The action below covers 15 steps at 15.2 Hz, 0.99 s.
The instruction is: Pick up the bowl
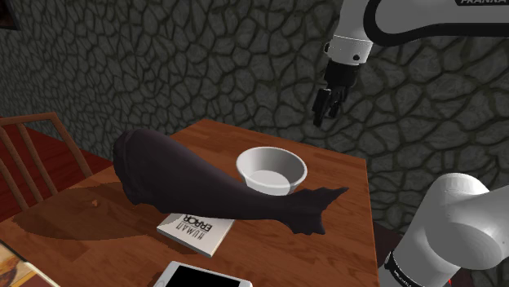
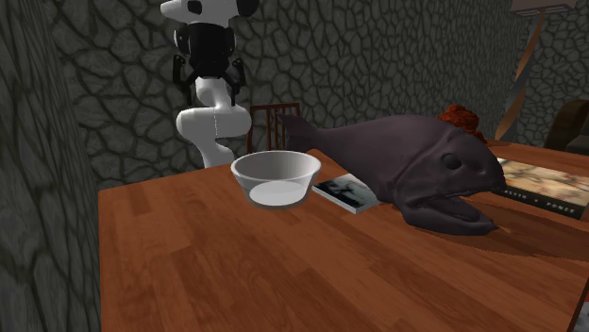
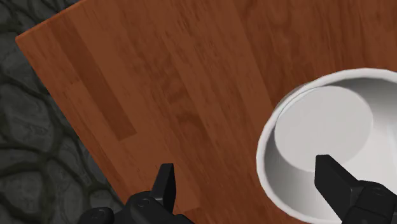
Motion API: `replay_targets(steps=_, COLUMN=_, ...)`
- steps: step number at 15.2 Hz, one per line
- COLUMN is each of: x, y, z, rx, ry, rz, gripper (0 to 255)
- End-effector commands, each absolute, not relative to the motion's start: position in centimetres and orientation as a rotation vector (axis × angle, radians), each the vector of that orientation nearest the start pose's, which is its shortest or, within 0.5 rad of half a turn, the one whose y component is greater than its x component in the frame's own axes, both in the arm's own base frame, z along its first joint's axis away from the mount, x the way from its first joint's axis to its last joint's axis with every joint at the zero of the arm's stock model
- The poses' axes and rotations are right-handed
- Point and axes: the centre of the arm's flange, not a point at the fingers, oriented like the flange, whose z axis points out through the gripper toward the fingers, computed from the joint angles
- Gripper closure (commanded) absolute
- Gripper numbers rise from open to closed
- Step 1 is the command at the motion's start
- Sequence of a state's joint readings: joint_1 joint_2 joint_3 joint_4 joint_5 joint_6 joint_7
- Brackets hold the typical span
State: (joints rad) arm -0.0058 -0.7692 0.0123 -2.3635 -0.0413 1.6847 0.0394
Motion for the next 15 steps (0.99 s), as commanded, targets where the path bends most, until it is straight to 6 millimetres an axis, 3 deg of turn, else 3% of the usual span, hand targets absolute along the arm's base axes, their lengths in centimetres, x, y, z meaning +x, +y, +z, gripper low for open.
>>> replay_targets(steps=1, x=32.3, y=-0.1, z=59.2, rx=-3.186, ry=0.053, rz=-0.146, gripper=0)
replay_targets(steps=6, x=37.5, y=-0.2, z=55.2, rx=-3.110, ry=-0.209, rz=-0.121, gripper=0)
replay_targets(steps=12, x=43.7, y=1.2, z=50.2, rx=-2.992, ry=-0.505, rz=-0.091, gripper=0)
replay_targets(steps=15, x=43.7, y=1.2, z=49.1, rx=-2.992, ry=-0.506, rz=-0.091, gripper=0)
